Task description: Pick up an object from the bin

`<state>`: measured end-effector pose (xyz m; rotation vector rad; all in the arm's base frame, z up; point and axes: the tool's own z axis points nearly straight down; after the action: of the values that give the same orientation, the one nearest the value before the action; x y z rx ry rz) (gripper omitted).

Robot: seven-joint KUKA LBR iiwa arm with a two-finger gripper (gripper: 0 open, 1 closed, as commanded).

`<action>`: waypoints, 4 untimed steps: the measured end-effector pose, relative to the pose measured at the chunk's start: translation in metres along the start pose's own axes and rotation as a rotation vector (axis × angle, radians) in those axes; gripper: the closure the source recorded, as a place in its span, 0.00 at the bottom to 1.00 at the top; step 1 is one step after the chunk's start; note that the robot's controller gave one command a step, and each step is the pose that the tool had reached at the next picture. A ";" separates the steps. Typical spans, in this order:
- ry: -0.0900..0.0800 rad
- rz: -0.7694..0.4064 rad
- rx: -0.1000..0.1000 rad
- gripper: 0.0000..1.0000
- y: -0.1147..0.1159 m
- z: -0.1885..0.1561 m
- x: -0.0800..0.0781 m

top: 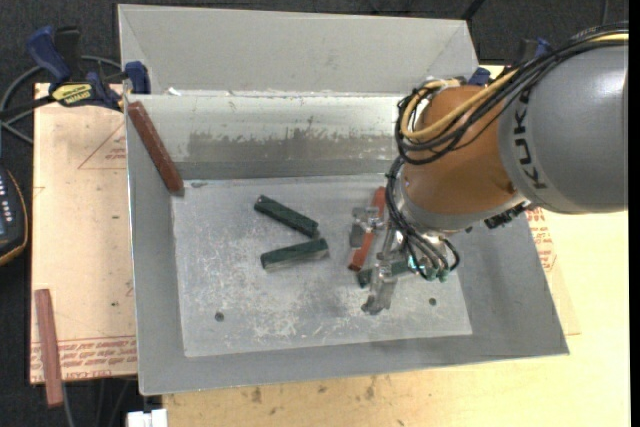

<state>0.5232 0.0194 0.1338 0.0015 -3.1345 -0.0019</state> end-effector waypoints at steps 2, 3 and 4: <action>-0.008 0.017 0.000 1.00 -0.068 0.046 -0.028; -0.009 0.017 0.000 0.00 -0.068 0.046 -0.028; -0.009 0.017 0.000 1.00 -0.068 0.046 -0.028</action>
Offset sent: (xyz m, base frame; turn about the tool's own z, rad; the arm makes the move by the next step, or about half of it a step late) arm 0.0271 -0.0685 -0.0456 0.0143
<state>0.5507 -0.0489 0.0877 -0.0255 -3.1431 -0.0020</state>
